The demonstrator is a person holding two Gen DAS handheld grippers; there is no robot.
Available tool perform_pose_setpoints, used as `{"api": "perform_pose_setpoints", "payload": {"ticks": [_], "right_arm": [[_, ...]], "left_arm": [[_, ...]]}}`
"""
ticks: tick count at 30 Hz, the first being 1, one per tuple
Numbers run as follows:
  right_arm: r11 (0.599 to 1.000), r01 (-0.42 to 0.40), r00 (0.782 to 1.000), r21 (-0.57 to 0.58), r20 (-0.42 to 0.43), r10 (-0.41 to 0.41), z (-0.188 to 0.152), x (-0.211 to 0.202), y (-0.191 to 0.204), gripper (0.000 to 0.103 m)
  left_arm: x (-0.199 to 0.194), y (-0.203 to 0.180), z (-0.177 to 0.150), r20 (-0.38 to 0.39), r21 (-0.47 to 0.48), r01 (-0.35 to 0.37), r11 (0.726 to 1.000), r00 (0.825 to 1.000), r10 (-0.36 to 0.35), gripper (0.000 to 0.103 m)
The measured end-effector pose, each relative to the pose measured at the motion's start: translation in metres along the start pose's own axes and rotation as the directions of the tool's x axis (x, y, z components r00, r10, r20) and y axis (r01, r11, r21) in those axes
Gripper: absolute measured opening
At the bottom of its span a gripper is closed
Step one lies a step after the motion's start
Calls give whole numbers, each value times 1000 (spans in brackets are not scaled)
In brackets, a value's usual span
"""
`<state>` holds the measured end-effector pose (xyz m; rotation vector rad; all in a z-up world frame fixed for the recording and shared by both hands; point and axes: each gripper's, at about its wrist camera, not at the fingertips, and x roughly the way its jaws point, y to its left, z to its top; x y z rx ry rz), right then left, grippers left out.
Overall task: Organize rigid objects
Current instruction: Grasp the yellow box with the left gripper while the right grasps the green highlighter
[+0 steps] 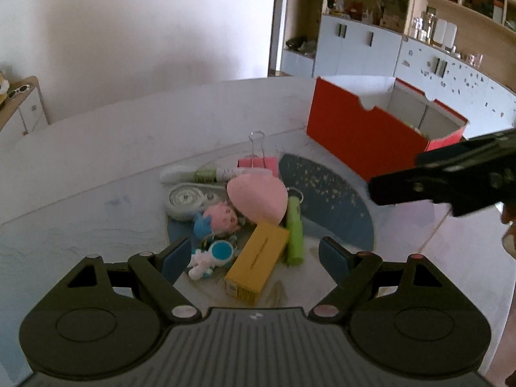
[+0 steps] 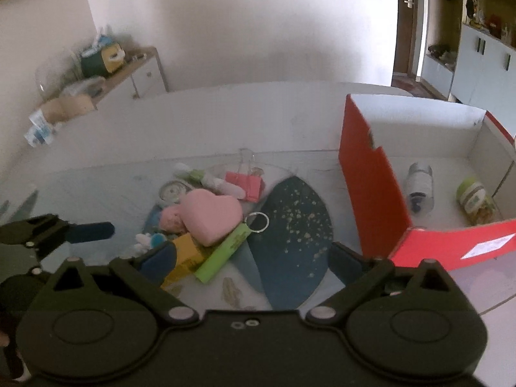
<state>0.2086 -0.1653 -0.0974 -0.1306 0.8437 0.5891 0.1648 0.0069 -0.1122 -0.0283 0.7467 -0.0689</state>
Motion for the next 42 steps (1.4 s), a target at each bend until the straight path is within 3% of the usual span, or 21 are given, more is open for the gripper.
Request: {"api": "perform_pose_setpoints", "payload": {"ticks": [8,14,16,19,29,31,39,42], "right_arm": [[999,25,998,-29,-63,-27,7,42,11,94],[998,50,991,-31,-126,-53,9,70,16,82],[998,48,989,-36,-140,-53,10,76,17,79],[998,47,985,-38,-166,-52,11,84,18,73],[997,54,976,-60,-210,-65,9,100,23,54],[996,61,976,-68,-204,-74,8,101,23,53],[993,80,979,-85,-180,-95,5,97,24,18],[994,78,980,-79,-174,-91,3,96,22,16]], "left_arm": [[17,-2,-8,-3,48,-1,999,1000,1,86],[28,-1,-12,-2,75,3,997,1000,-3,86],[31,0,-12,-6,79,13,997,1000,-13,75],[35,-1,-12,-20,91,20,996,1000,-18,67],[41,-4,-9,-9,118,21,993,1000,-20,55],[42,-5,-8,-8,122,21,992,1000,-21,46],[51,-12,-11,-56,129,43,991,998,-36,32],[54,-13,-14,-72,129,39,991,997,-30,30]]}}
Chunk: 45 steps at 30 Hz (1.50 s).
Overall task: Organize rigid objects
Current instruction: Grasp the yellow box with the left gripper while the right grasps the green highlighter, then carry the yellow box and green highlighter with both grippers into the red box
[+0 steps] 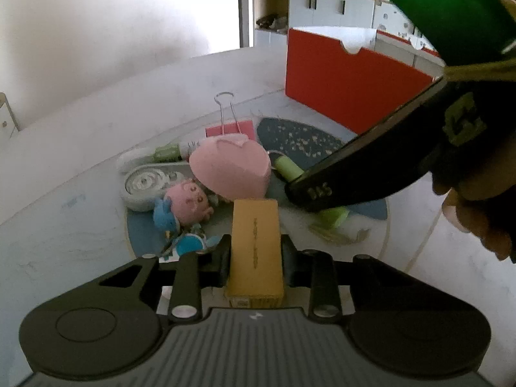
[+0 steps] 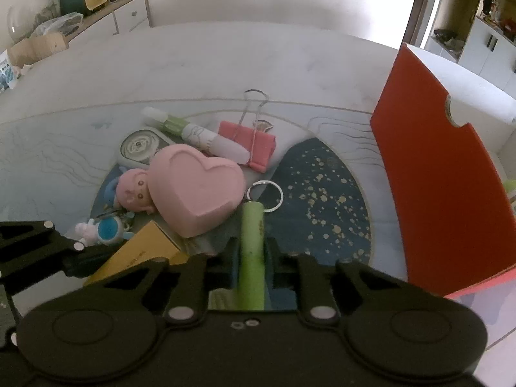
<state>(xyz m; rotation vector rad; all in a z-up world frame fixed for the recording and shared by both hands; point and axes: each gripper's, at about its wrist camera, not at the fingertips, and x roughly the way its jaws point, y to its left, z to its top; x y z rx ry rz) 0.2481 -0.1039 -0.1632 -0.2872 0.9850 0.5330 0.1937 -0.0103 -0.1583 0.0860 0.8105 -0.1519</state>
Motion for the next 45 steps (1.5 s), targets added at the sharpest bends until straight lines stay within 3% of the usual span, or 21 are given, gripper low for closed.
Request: {"api": "perform_pose_setpoints", "payload": {"ticks": [20,33,45], "right_arm": [[993,-61,994,105,95,52,-14,-77,-36,16],[986,-111,979,124,186,87,-2,-132,-73,16],[985,-101,967,142,246,64,13,-152,-140,16]], "left_arm": [[-18,-5,11,-18,-74,11,997,1000,-12,29],[-53,-29,69,59,-90,30,996,998,-24,29],[-56,-72,129,127,-44,38,998,991,-32,29]]}}
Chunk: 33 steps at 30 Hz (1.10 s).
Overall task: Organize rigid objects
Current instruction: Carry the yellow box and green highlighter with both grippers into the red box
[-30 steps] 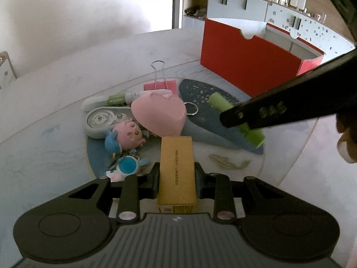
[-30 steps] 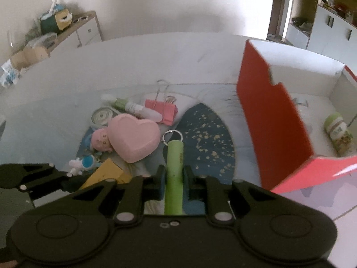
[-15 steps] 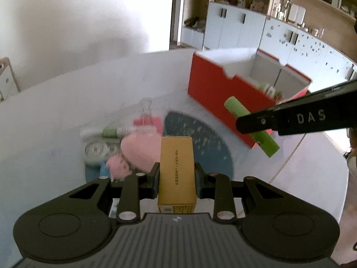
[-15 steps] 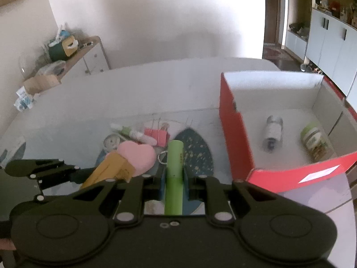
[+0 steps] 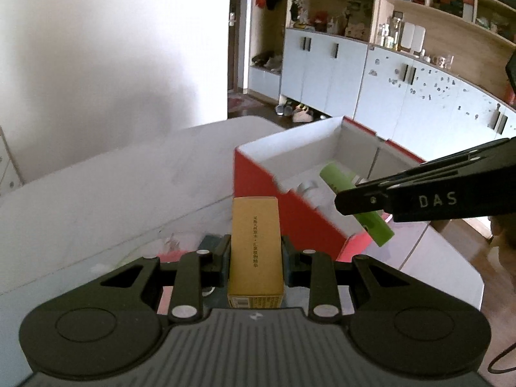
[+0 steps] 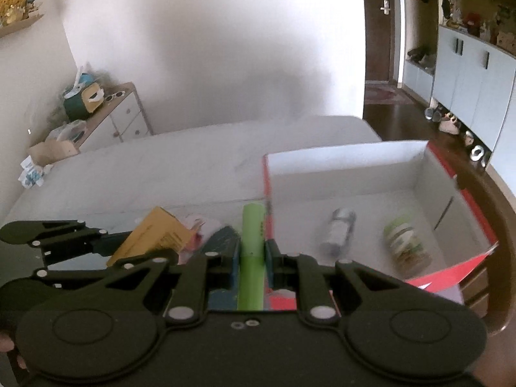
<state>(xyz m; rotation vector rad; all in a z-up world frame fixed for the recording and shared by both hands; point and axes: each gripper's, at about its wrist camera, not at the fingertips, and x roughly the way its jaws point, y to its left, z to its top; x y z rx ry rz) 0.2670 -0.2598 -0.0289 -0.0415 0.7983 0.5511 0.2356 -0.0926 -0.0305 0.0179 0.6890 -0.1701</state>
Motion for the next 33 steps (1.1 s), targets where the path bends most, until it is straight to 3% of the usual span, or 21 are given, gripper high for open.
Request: {"api": "perform_pose_setpoints", "payload": {"ticks": [12,22,33], "right_arm": [[999,37,999,2,31,-37,18,-6,-78,16],[997,61,998,38,-6,-61,22,12,-142,16],[997,81,995,-14,-63,-81,35,55,-176,16]], "left_arm": [[41,-63,48,-1,30,13,999,1000,-13,29],[88,-105,64,-66,29,28,999,997,-26,29],[158,-135,84,-162,52,12,999,987,-3,29]]}}
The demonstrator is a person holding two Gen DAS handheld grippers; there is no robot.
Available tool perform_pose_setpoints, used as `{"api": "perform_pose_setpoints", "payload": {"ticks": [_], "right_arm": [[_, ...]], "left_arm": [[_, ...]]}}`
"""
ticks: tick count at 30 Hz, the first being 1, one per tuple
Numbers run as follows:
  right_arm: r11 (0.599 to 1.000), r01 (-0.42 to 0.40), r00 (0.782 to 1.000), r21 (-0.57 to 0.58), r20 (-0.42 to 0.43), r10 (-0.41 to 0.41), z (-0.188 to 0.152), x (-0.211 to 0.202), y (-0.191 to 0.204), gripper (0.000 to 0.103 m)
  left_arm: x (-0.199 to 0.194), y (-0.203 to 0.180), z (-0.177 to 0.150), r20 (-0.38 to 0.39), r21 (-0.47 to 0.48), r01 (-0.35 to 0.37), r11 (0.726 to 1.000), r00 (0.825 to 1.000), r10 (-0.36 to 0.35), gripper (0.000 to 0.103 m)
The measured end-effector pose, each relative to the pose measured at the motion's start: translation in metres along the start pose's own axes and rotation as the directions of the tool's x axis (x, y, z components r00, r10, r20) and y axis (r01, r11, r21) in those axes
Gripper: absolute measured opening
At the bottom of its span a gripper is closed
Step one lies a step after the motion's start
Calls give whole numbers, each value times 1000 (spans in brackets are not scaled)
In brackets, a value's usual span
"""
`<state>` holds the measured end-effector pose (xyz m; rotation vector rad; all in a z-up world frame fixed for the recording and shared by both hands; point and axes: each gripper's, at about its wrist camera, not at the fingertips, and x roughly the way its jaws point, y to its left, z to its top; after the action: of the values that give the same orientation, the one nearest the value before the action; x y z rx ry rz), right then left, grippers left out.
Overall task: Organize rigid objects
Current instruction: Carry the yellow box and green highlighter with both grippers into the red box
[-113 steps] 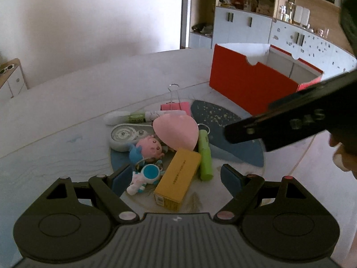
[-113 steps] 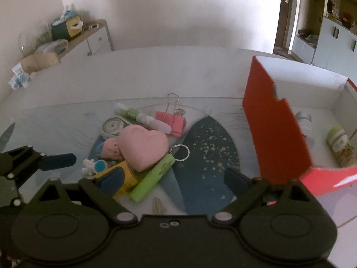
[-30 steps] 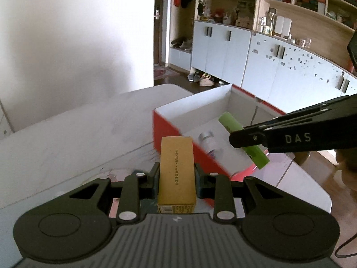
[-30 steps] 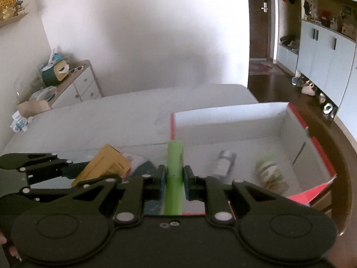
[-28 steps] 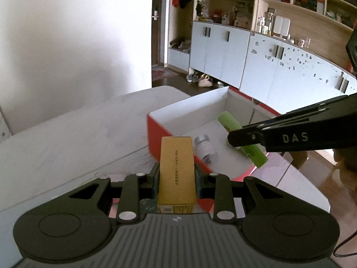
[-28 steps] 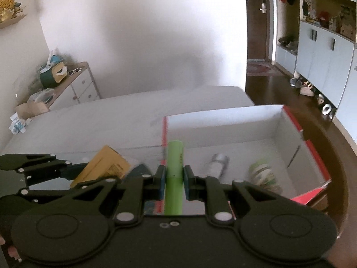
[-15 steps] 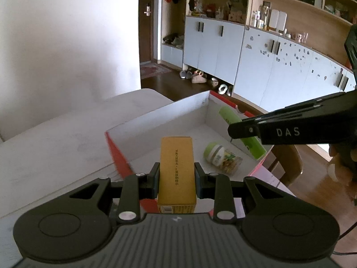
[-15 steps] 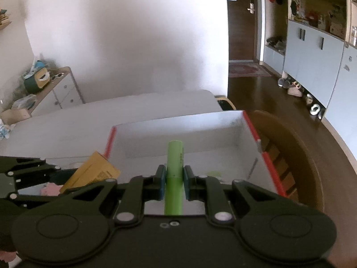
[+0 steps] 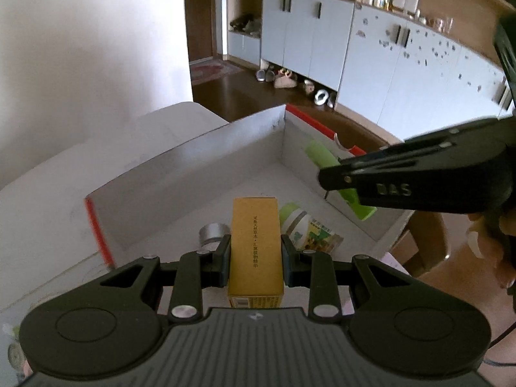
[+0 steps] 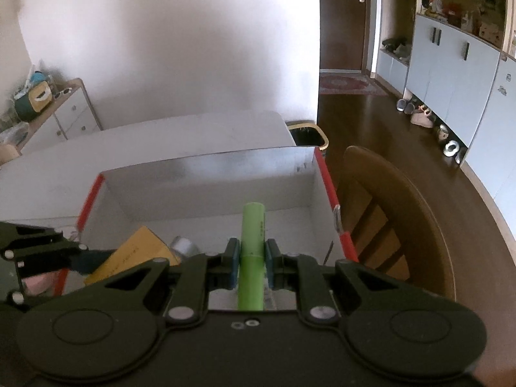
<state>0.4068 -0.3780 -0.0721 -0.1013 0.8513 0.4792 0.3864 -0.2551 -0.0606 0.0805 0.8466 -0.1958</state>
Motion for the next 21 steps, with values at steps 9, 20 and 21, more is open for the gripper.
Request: {"api": "perform_pose_setpoints", "payload": {"ticks": [9,20,21], "right_arm": [[999,-5,996,-46,-93,1,14,49,-8,16],[991,-24,982,-128,-189,0,16,84,-4,16],[990,-29,980,-135,-197,1,17,85,-3,15]], "left_arm": [[49,-9,14,-95,-21,-20,1000,995,18,29],[100,-7,25,-253,-18,-25,1000,967,19,29],[103,-7,26,-267,-17,-22,1000,963,17,29]]}}
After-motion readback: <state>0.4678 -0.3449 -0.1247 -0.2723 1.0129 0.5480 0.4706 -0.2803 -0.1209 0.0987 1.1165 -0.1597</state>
